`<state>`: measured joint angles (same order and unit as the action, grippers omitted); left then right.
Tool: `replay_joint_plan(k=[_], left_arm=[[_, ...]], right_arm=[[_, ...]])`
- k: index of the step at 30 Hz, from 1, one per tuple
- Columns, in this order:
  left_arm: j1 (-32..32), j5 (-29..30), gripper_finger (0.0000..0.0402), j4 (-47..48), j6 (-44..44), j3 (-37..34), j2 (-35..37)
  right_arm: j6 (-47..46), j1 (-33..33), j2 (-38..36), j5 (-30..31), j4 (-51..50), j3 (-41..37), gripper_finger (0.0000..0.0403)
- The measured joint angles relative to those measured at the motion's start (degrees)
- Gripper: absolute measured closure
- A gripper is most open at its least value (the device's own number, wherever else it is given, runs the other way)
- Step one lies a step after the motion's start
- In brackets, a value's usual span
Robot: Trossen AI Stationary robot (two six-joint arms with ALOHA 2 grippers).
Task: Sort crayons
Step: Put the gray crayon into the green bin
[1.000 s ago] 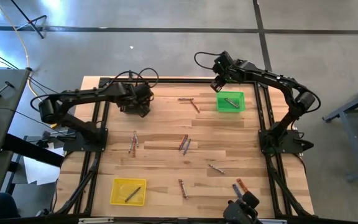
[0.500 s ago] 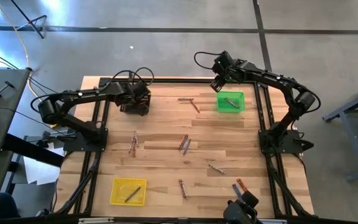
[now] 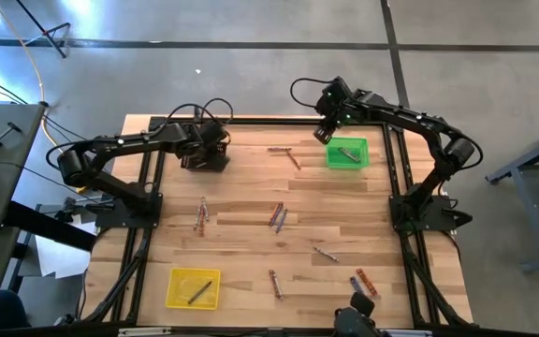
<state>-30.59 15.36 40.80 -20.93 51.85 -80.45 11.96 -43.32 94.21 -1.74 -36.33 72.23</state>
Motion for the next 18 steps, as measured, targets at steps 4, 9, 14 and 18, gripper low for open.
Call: replay_joint_plan(k=[4, 9, 14, 18], left_arm=[[0.0, -0.3, 0.0294, -0.8, 0.0, 1.6, 0.0], [0.3, -0.3, 0.0299, -2.1, 0.5, 4.0, 0.0], [2.7, -0.2, 0.03, -6.5, 3.5, 5.5, 0.0], [6.3, -0.2, 0.03, -10.0, 3.5, 5.6, 0.0]], right_arm=[[0.1, 1.1, 0.0, -0.2, 1.9, 0.0, 0.0272], [-1.0, 3.5, 0.0, -0.6, -0.9, 0.0, 0.0272], [0.6, 7.3, 1.6, -0.8, -3.9, 0.0, 0.0272], [4.9, 9.4, 3.7, -0.8, -1.9, 0.0, 0.0272]])
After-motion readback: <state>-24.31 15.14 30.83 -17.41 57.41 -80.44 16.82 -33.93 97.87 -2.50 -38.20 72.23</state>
